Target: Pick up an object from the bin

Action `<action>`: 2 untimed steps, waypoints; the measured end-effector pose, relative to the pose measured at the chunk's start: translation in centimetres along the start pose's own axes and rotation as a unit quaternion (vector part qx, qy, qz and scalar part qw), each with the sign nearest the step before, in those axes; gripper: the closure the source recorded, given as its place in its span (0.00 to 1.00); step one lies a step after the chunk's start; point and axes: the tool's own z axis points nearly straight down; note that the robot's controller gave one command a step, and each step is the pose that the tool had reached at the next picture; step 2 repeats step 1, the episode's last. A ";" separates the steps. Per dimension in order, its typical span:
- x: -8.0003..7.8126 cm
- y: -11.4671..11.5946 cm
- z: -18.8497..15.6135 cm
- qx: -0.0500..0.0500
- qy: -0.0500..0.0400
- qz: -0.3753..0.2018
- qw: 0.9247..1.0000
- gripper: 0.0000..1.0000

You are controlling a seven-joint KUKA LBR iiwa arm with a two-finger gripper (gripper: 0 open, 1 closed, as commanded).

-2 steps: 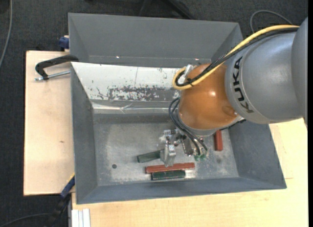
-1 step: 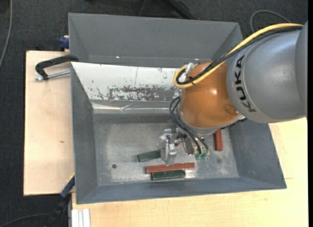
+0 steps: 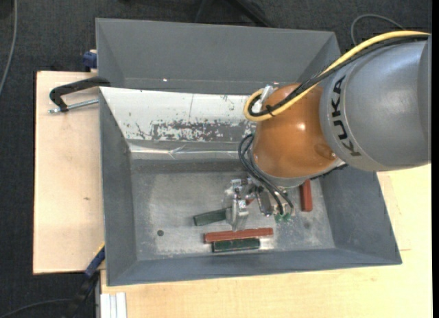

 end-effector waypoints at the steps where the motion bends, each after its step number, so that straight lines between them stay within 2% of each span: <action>1: -0.1 0.0 -0.5 0.000 0.000 0.000 1.000 1.00; 2: -0.1 0.0 -0.5 0.000 0.000 0.000 1.000 1.00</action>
Offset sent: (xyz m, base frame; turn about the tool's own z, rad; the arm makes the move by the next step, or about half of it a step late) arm -0.0001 0.0002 0.0327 0.0000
